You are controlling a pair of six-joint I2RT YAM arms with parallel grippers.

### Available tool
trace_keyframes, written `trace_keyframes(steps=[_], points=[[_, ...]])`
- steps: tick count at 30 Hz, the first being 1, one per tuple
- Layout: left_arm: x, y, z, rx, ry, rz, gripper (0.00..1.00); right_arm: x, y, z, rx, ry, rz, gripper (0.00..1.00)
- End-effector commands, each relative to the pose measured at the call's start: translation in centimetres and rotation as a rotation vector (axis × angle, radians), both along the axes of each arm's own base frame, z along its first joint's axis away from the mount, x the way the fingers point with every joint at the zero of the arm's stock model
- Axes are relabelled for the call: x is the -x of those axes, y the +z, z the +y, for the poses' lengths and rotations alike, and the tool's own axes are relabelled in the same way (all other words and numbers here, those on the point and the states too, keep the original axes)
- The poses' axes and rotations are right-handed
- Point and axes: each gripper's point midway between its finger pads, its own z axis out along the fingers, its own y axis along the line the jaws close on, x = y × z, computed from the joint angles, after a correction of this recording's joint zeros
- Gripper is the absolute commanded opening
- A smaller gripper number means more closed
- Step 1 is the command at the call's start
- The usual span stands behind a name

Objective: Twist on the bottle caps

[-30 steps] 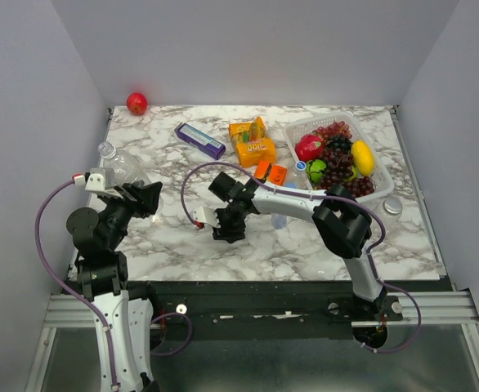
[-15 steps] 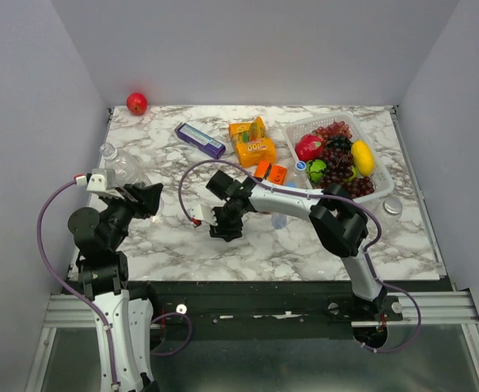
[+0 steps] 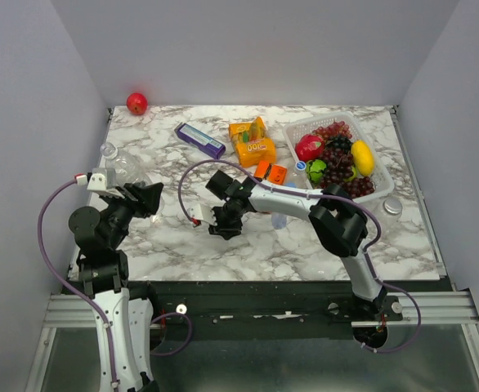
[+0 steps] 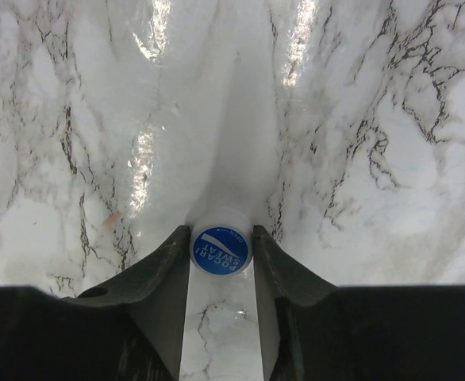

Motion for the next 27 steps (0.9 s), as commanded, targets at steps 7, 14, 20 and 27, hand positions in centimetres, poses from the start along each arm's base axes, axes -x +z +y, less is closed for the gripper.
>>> trace_keyframes(steps=[7, 14, 20, 27], points=[[-0.7, -1.8, -1.8, -0.06, -0.16, -0.036, 0.26, 1.2, 5.6, -1.8, -0.067, -0.029, -0.023, 0.31], [0.8, -6.0, -7.7, -0.223, -0.519, -0.129, 0.04, 5.5, 19.9, -5.6, -0.244, -0.091, 0.06, 0.3], [3.0, -10.6, -13.8, -0.358, -0.76, -0.234, 0.0, 5.6, 27.0, -8.5, -0.322, -0.165, 0.008, 0.31], [4.7, -12.8, -18.5, -0.404, -0.927, -0.326, 0.0, 6.6, 31.9, -9.0, -0.351, -0.052, -0.014, 0.31]])
